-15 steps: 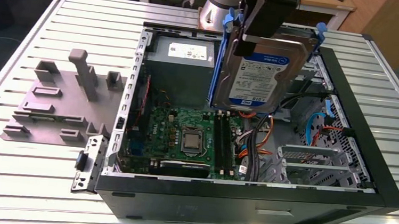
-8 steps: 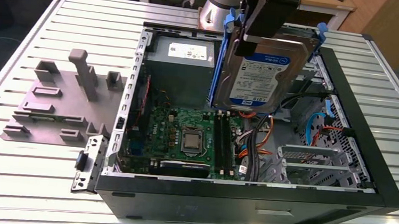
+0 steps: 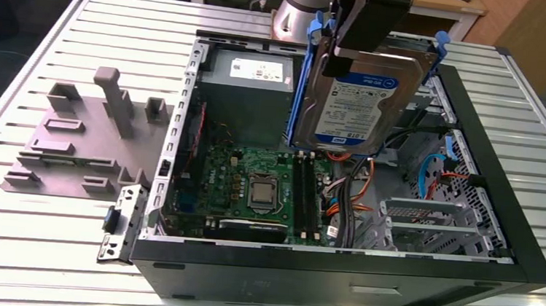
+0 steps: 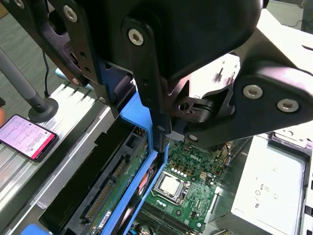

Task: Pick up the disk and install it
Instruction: 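Insert the disk into the insertion slot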

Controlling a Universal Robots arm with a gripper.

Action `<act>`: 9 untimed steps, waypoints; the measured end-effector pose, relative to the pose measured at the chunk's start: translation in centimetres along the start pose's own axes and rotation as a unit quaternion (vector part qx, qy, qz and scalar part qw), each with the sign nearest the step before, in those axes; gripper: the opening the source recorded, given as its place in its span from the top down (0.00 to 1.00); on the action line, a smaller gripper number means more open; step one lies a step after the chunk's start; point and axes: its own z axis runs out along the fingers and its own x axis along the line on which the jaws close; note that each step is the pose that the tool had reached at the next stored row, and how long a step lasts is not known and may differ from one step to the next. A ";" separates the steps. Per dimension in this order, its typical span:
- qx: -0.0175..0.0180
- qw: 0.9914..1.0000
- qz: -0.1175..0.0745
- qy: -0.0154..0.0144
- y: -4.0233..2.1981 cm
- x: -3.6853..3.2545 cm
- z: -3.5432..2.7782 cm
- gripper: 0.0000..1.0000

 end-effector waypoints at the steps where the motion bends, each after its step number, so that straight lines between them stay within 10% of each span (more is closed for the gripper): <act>1: 0.000 1.000 0.000 0.000 0.00 0.00 0.00 0.64; 9: 0.000 1.000 0.000 0.000 -0.03 0.21 0.01 0.64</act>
